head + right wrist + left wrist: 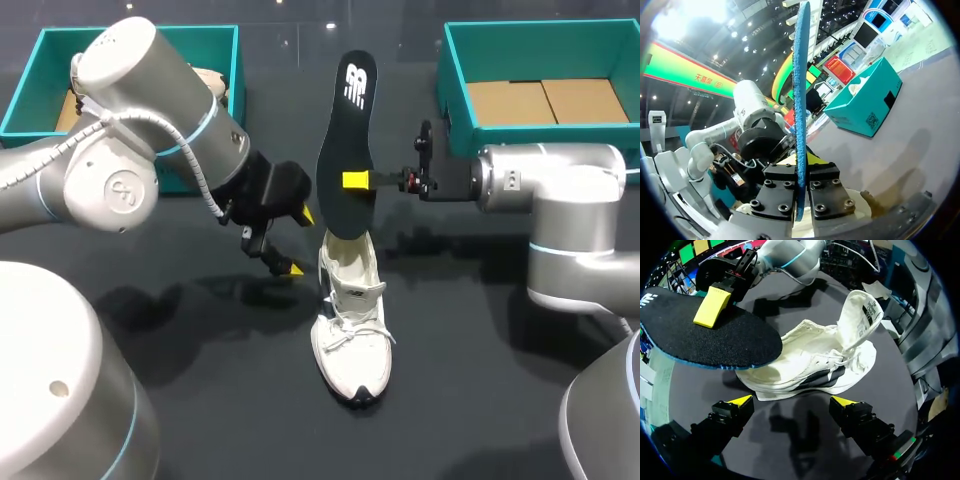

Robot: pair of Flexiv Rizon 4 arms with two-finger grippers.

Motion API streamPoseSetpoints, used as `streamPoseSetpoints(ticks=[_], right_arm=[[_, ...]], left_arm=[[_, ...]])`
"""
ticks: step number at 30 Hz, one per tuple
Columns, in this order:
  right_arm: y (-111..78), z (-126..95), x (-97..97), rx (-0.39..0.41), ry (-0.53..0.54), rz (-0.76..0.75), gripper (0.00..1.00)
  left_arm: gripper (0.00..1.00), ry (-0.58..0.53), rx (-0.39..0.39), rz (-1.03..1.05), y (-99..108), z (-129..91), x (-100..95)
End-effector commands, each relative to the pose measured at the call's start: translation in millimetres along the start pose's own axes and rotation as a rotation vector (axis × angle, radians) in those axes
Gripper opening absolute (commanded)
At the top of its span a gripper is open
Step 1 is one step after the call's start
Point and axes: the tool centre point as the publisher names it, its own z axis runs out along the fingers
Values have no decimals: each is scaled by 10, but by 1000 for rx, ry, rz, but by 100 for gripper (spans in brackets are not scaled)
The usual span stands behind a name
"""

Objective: Take the shoe out of the shoebox, open the shoe tongue, remove and reinsert the insole, then place the shoe into the shoebox

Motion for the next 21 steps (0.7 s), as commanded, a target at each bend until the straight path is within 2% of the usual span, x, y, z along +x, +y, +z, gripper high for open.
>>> streamPoseSetpoints(ticks=[1, 8, 14, 21], right_arm=[[-11, -1, -27, -27, 6, -26, 0], [-20, -9, -35, -52, 1, -60, 0], [-84, -45, -47, -83, -7, -84, 0], [-84, -45, -47, -83, -7, -84, 0]], left_arm=[[100, -6, -1, -7, -11, 84, -57], [100, -4, -22, 4, -30, 121, -212], [100, 32, -28, 29, -56, 160, -187], [100, 32, -28, 29, -56, 160, -187]])
